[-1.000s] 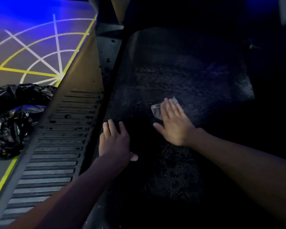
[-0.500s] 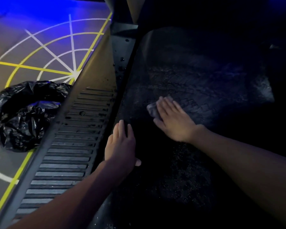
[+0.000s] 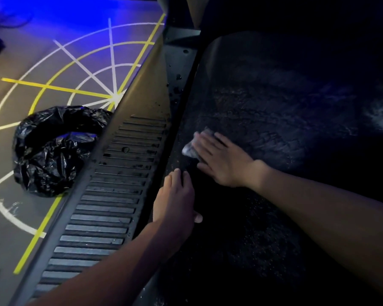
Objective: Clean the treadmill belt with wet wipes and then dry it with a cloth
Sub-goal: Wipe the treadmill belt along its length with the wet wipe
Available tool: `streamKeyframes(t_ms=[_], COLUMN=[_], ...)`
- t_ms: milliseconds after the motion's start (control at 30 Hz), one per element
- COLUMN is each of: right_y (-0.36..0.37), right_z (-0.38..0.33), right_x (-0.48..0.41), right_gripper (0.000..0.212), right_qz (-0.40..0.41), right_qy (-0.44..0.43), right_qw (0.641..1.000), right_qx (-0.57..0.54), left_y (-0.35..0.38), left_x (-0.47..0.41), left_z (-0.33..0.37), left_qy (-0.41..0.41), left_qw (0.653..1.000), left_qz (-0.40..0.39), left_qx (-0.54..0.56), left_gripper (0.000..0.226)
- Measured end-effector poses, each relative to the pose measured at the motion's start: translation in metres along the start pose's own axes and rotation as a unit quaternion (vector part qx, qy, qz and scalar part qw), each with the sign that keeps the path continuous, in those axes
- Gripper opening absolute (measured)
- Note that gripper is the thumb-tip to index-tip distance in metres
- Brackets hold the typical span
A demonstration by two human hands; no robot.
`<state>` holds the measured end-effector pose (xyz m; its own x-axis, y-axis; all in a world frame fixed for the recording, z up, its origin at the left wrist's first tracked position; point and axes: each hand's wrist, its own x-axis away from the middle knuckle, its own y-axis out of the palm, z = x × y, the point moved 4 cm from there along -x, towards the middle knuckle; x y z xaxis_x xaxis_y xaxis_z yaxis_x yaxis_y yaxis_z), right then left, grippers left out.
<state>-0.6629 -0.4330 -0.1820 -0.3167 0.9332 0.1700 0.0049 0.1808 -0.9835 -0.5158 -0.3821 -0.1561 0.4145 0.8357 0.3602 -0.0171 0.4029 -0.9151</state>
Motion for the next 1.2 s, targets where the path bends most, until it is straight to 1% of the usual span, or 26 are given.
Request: streamKeyframes(t_ms=[67, 100, 167, 200, 233, 267, 333, 367, 400, 467, 500, 533, 567, 600, 633, 667, 733, 767, 800, 867, 900, 1000, 1033, 1133, 1167, 1200], right_y=[-0.002, 0.000, 0.004, 0.004, 0.003, 0.000, -0.004, -0.004, -0.004, -0.001, 0.001, 0.001, -0.001, -0.002, 0.001, 0.005, 0.006, 0.005, 0.002, 0.001, 0.004, 0.010, 0.009, 0.003, 0.005, 0.010], right_z=[0.004, -0.004, -0.026, -0.031, -0.028, -0.020, -0.012, -0.019, -0.030, -0.043, -0.040, -0.033, -0.028, -0.029, -0.039, -0.052, -0.060, -0.052, -0.040, -0.026, -0.031, -0.049, -0.044, -0.029, -0.035, -0.046], right_x=[-0.008, -0.012, -0.015, -0.012, -0.014, -0.016, -0.019, -0.020, -0.019, -0.008, -0.006, -0.006, -0.006, -0.005, -0.006, -0.005, 0.003, 0.004, 0.003, 0.006, 0.007, 0.020, 0.020, 0.020, 0.020, 0.023], right_gripper=[0.071, 0.070, 0.069, 0.070, 0.071, 0.070, 0.067, 0.066, 0.064, 0.062, 0.063, 0.065, 0.067, 0.068, 0.068, 0.066, 0.062, 0.061, 0.061, 0.063, 0.064, 0.065, 0.065, 0.064, 0.064, 0.065], right_qz=[0.003, 0.009, 0.013, 0.007, 0.006, 0.005, 0.008, 0.012, 0.014, 0.000, 0.002, 0.019, 0.045, 0.052, 0.056, 0.048, 0.025, 0.021, 0.027, 0.028, 0.028, 0.008, 0.002, 0.003, 0.006, 0.008], right_qy=[0.104, 0.106, 0.004, -0.043, -0.058, -0.028, 0.069, 0.070, 0.025, -0.098, -0.119, -0.090, -0.023, 0.035, 0.051, 0.022, -0.076, -0.086, -0.050, 0.064, 0.074, -0.058, -0.068, 0.029, 0.016, -0.034], right_qw=[0.994, 0.993, 0.998, 0.998, 0.998, 0.999, 0.995, 0.994, 0.995, 0.994, 0.992, 0.995, 0.997, 0.995, 0.993, 0.994, 0.996, 0.995, 0.997, 0.995, 0.993, 0.997, 0.997, 0.999, 0.998, 0.997], right_qx=[-0.030, -0.041, -0.054, -0.037, -0.022, -0.027, -0.074, -0.087, -0.091, -0.054, -0.032, -0.029, -0.060, -0.081, -0.093, -0.094, -0.049, -0.039, -0.045, -0.077, -0.088, -0.055, -0.037, -0.040, -0.056, -0.067], left_y=[0.002, 0.004, 0.007, 0.008, 0.008, 0.007, 0.001, -0.003, -0.006, -0.007, -0.007, -0.006, -0.005, -0.003, -0.002, -0.002, -0.001, -0.001, -0.001, -0.002, -0.002, -0.003, -0.003, -0.003, -0.002, -0.002], left_x=[0.004, 0.006, 0.010, 0.012, 0.012, 0.012, 0.012, 0.011, 0.012, 0.014, 0.014, 0.016, 0.017, 0.018, 0.019, 0.020, 0.021, 0.021, 0.021, 0.021, 0.020, 0.018, 0.017, 0.015, 0.015, 0.016], left_z=[0.001, 0.000, -0.001, -0.002, -0.003, -0.003, -0.003, -0.004, -0.004, -0.004, -0.005, -0.005, -0.005, -0.005, -0.006, -0.007, -0.006, -0.006, -0.006, -0.005, -0.006, -0.004, -0.004, -0.002, -0.003, -0.003], left_qy=[-0.001, -0.005, -0.009, -0.009, -0.012, -0.021, -0.050, -0.063, -0.070, -0.073, -0.075, -0.077, -0.080, -0.083, -0.085, -0.081, -0.071, -0.072, -0.078, -0.084, -0.086, -0.082, -0.087, -0.099, -0.099, -0.095], left_qw=[0.999, 0.999, 0.995, 0.992, 0.989, 0.990, 0.993, 0.993, 0.993, 0.993, 0.993, 0.993, 0.993, 0.993, 0.993, 0.993, 0.993, 0.993, 0.992, 0.992, 0.992, 0.993, 0.993, 0.993, 0.992, 0.992], left_qz=[0.017, 0.031, 0.058, 0.073, 0.085, 0.089, 0.089, 0.091, 0.089, 0.087, 0.084, 0.078, 0.072, 0.065, 0.064, 0.066, 0.069, 0.067, 0.064, 0.056, 0.055, 0.053, 0.053, 0.044, 0.047, 0.049], left_qx=[0.027, 0.044, 0.086, 0.107, 0.117, 0.109, 0.064, 0.044, 0.033, 0.028, 0.029, 0.033, 0.040, 0.050, 0.057, 0.061, 0.066, 0.069, 0.070, 0.069, 0.070, 0.067, 0.065, 0.051, 0.055, 0.059], left_gripper=[0.109, 0.102, 0.087, 0.083, 0.080, 0.078, 0.078, 0.079, 0.079, 0.074, 0.069, 0.062, 0.055, 0.050, 0.047, 0.045, 0.043, 0.041, 0.041, 0.041, 0.041, 0.040, 0.040, 0.041, 0.040, 0.039])
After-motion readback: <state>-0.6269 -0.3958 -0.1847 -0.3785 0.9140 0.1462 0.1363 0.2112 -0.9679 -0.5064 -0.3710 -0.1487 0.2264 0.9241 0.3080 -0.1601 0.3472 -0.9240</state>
